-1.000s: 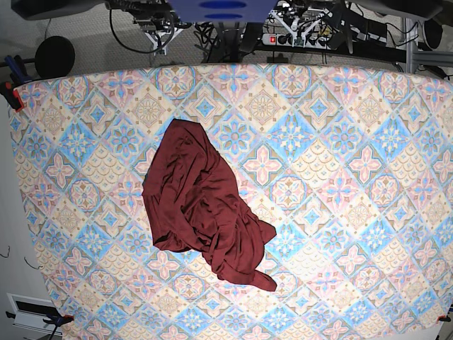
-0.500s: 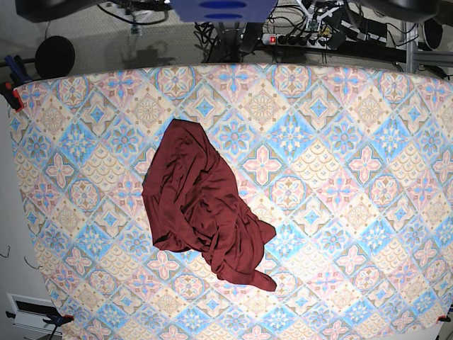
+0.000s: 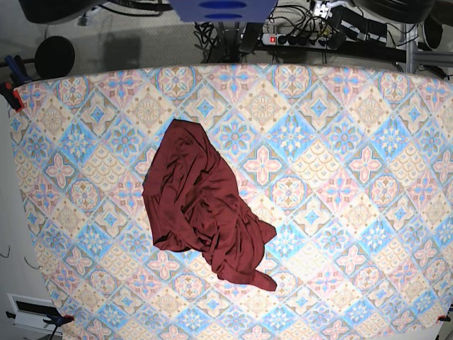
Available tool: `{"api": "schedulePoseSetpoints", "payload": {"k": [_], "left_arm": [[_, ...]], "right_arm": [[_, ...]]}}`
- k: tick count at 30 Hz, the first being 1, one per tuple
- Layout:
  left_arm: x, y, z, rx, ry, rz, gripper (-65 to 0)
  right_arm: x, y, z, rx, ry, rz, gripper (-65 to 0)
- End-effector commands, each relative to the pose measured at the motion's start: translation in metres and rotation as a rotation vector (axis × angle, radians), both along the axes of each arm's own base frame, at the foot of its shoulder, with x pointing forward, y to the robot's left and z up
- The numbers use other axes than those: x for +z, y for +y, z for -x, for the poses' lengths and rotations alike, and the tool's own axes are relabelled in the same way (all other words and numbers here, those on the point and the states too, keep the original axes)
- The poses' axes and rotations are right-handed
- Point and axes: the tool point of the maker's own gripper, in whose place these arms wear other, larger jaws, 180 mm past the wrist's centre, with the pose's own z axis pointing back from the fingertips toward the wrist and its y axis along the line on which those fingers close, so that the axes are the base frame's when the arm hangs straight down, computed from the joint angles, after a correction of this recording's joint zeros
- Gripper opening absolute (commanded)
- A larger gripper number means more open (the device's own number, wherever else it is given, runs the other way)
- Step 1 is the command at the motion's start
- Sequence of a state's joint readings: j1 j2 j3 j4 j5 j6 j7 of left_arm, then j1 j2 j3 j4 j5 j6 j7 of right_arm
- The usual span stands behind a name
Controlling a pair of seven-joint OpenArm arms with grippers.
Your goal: Layout the t-shirt on the table in an organized manner, then fold the t-shirt properly
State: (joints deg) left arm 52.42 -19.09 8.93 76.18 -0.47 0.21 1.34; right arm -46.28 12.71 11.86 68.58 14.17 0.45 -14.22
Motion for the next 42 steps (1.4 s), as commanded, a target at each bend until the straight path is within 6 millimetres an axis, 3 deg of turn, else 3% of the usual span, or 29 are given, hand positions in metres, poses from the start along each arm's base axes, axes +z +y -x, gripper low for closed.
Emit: {"api": "schedulePoseSetpoints", "payload": {"k": [1,10,16,20,23,28,35,38,42], "left_arm": [[0.013,0.001,0.001,0.005,-0.024,0.001,-65.0],[0.104,0.003,-0.048,0.023,-0.247,0.010,-65.0],[0.156,-0.015,-0.096,-0.018,-0.393,0.051,-65.0],[0.171,-0.020,-0.124,-0.025,-0.457,0.055,-65.0],[0.176,-0.021,-0.138,-0.025,-0.501,0.058,-65.0],[0.171,-0.016,-0.171,-0.014,-0.508,0.022,-65.0],[0.180,-0.015,-0.226,0.040,-0.563,0.050,-65.0],[0.185,-0.016,-0.249,0.093,-0.556,0.111,-56.3],[0.191,-0.020,-0.268,0.128,-0.554,0.170,-47.1]], "right_arm": [[0.014,-0.012,-0.009,0.009,-0.035,0.029,-65.0],[0.098,-0.032,-0.066,0.078,-0.206,0.130,-65.0],[0.155,-0.015,-0.128,0.156,-0.356,0.152,-65.0],[0.163,-0.005,-0.139,0.174,-0.370,0.139,-65.0],[0.169,0.005,-0.168,0.186,-0.443,0.124,-65.0],[0.169,0.043,-0.219,0.235,-0.560,0.041,-65.0],[0.173,0.119,-0.292,0.379,-0.622,-0.114,-65.0],[0.187,0.139,-0.325,0.415,-0.663,-0.143,-65.0],[0.198,0.141,-0.349,0.422,-0.705,-0.139,-64.7]]}}
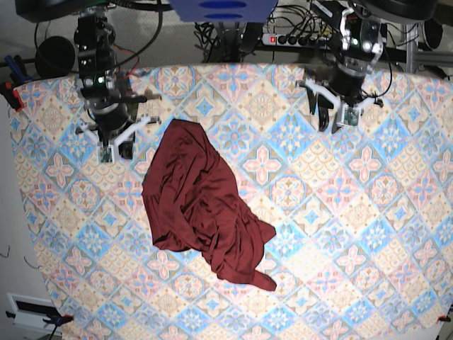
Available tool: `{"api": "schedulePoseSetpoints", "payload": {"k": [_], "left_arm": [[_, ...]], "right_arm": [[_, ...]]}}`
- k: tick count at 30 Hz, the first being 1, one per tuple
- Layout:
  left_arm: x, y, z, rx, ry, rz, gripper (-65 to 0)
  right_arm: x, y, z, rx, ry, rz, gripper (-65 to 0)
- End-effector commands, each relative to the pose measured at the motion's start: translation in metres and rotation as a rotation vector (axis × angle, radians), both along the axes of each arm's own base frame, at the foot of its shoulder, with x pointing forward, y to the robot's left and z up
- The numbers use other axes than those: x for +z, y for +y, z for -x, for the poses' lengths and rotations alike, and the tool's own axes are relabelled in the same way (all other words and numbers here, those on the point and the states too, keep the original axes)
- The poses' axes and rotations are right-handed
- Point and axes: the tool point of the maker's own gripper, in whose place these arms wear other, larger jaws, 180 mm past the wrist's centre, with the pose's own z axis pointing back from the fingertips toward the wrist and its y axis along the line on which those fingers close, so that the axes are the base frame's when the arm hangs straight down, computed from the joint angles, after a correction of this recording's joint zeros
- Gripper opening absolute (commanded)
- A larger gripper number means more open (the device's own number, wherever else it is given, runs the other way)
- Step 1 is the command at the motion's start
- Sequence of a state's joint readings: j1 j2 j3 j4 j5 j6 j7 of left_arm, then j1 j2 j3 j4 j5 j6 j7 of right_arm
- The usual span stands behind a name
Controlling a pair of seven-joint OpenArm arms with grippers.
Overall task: Layout the t-shirt on the table in an organized manner, then fold the t-shirt properly
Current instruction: 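Lower the right gripper onto the red shirt pile and grasp it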
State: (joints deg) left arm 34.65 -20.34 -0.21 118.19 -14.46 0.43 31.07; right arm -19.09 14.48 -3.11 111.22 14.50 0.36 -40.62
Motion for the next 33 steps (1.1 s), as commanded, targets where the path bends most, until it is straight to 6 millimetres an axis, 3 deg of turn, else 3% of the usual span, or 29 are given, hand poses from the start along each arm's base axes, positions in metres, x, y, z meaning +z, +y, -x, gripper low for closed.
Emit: {"api": "schedulePoseSetpoints", "payload": {"k": [1,5,8,11,17,25,33], "left_arm": [[0.014,-0.002,-0.010,-0.004,-0.051,0.017,-46.0],[0.019,-0.003,-0.017,-0.003,-0.071,0.029,-46.0],[0.022,-0.005,-0.021,-0.008,-0.083,0.032,-45.5],[0.022,-0.005,-0.021,-0.008,-0.083,0.032,-45.5],[0.021,-0.005,-0.021,-0.008,-0.080,0.032,-45.4],[0.021,-0.005,-0.021,-0.009,-0.079,0.033,-45.4],[0.021,-0.005,-0.021,-0.009,-0.079,0.033,-45.8]], "right_arm": [[0.016,-0.003,-0.014,0.001,-0.063,0.009,-63.4],[0.033,0.011,-0.040,0.035,-0.124,-0.004,-51.7],[0.039,0.020,-0.049,0.050,-0.134,-0.016,-44.3],[0.039,0.029,-0.056,0.055,-0.111,-0.037,-43.3],[0.005,0.051,-0.072,0.105,0.005,-0.038,-43.1],[-0.022,0.040,-0.076,0.072,0.078,-0.029,-41.0],[-0.022,0.039,-0.077,0.071,0.074,-0.030,-38.7]]}}
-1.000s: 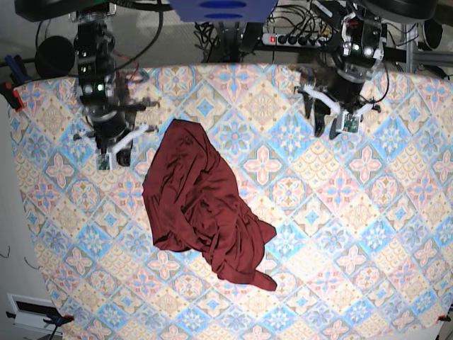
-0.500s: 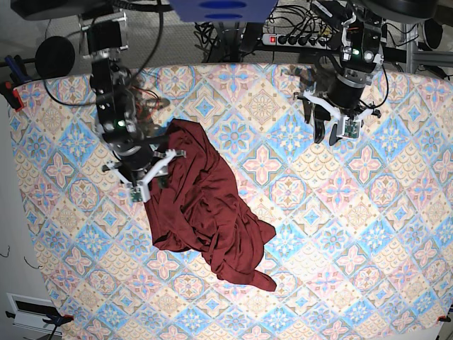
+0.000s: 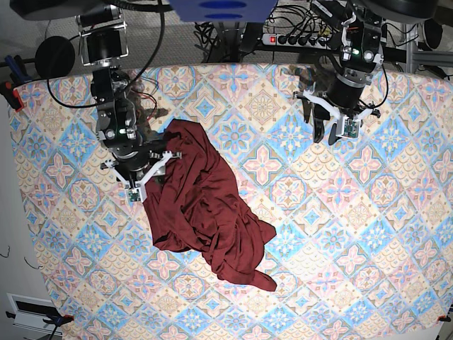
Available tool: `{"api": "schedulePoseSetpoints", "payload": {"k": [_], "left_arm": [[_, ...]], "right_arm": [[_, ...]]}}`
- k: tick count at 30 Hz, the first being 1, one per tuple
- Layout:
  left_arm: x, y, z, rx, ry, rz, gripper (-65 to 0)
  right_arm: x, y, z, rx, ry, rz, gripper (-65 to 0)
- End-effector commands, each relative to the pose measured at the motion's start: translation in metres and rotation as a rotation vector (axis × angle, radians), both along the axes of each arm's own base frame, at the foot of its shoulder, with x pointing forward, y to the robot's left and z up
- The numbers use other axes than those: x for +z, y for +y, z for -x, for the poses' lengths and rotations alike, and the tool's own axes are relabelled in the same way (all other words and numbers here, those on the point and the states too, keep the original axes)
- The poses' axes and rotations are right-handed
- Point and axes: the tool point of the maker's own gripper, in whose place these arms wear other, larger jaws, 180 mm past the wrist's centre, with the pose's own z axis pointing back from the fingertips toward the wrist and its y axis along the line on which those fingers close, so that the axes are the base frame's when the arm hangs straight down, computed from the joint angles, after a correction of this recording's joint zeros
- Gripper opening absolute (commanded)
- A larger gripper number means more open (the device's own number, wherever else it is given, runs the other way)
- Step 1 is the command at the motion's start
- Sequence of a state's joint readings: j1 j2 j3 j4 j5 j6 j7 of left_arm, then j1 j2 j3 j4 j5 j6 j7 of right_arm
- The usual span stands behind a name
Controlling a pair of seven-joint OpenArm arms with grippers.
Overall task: Layout the t-shirt on the table in an organized manner, then fold the t-shirt properly
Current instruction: 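Lower the right gripper onto the red shirt pile and grasp it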
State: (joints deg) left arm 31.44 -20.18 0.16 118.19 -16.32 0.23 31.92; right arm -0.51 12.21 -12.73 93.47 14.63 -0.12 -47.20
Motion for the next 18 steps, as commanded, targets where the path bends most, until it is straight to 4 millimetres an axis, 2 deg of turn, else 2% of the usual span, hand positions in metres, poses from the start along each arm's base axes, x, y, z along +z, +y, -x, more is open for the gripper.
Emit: {"api": "schedulePoseSetpoints", "payload": {"k": [1,9,15,18], "left_arm": [[0.011,0.000,-0.004,-0.004,-0.044,-0.003,-45.8],[0.010,0.000,-0.004,-0.004,-0.041,-0.003,-45.8],[0.010,0.000,-0.004,-0.004,-0.041,-0.003,-45.8],[0.010,0.000,-0.004,-0.006,-0.041,-0.003,-45.8]], "right_arm": [[0.016,-0.003,-0.011,-0.006,-0.060,-0.005,-38.7],[0.010,-0.031,-0.004,-0.085,-0.042,-0.002,-38.6],[0.004,-0.029,0.002,-0.081,-0.024,-0.003,-38.6],[0.003,-0.019,0.003,-0.080,-0.021,-0.027,-38.6]]}}
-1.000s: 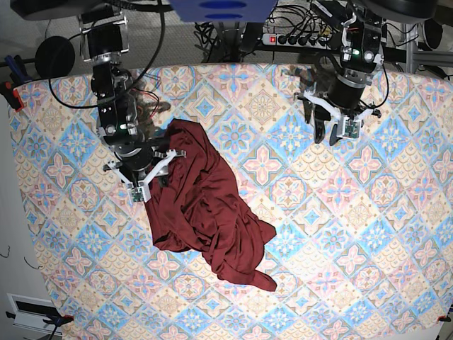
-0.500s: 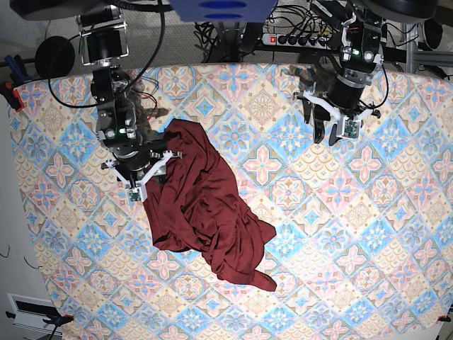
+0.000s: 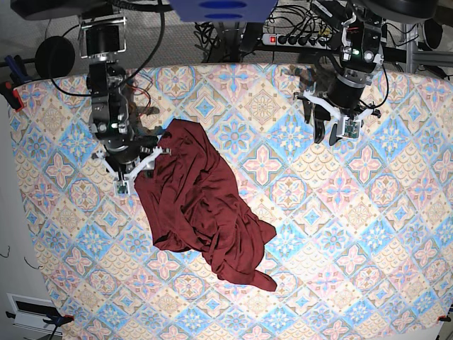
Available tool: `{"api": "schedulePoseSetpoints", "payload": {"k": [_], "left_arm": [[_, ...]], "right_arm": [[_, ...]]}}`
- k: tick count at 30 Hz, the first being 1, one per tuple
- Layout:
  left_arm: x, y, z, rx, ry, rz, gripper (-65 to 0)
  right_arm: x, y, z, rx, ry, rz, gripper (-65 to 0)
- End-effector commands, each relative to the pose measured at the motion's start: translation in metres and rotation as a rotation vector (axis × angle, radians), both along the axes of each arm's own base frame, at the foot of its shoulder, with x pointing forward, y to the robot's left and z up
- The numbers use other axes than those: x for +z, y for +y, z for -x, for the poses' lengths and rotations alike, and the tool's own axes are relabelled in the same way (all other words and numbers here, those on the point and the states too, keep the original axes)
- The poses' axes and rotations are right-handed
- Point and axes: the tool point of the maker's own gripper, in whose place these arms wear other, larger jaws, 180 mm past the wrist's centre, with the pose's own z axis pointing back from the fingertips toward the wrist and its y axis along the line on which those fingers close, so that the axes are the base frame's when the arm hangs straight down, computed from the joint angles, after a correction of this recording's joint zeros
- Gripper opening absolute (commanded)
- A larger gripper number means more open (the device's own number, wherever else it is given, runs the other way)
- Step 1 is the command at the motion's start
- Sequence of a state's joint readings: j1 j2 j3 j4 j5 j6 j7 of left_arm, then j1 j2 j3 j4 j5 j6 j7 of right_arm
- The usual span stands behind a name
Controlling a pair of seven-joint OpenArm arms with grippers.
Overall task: Layout the t-shirt on the table in an organized manner, then fold the t-shirt properly
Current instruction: 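Lower the right gripper onto the red shirt pile and grasp it, then drag the grasped shirt with the right gripper away from the pile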
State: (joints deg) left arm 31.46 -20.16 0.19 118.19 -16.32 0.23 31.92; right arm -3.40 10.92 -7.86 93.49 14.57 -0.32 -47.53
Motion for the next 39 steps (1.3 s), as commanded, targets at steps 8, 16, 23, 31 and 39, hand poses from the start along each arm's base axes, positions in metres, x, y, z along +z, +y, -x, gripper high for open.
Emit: {"api": "schedulePoseSetpoints", "payload": {"k": [8,16,23,31,39], "left_arm": [[0.007,0.000,0.001,-0.005,-0.028,-0.003,-45.8],[0.007,0.000,0.001,-0.005,-0.026,-0.003,-45.9],[0.007,0.000,0.001,-0.005,-0.026,-0.003,-45.9],[0.005,0.000,0.003,-0.005,-0.020,-0.002,-45.9],[0.007,0.001,0.001,-0.004,-0.025,-0.003,-45.9]], "right_arm": [[-0.008,0.022,-0.003,0.043,0.005,-0.025,-38.6],[-0.009,0.029,-0.002,0.062,0.010,-0.027,-39.0],[-0.007,0.026,-0.004,0.054,-0.001,-0.027,-58.1],[0.064,-0.008,-0.025,-0.037,-0.202,-0.020,-64.0],[0.087,-0.056,0.008,-0.156,-0.258,0.024,-64.2]]}}
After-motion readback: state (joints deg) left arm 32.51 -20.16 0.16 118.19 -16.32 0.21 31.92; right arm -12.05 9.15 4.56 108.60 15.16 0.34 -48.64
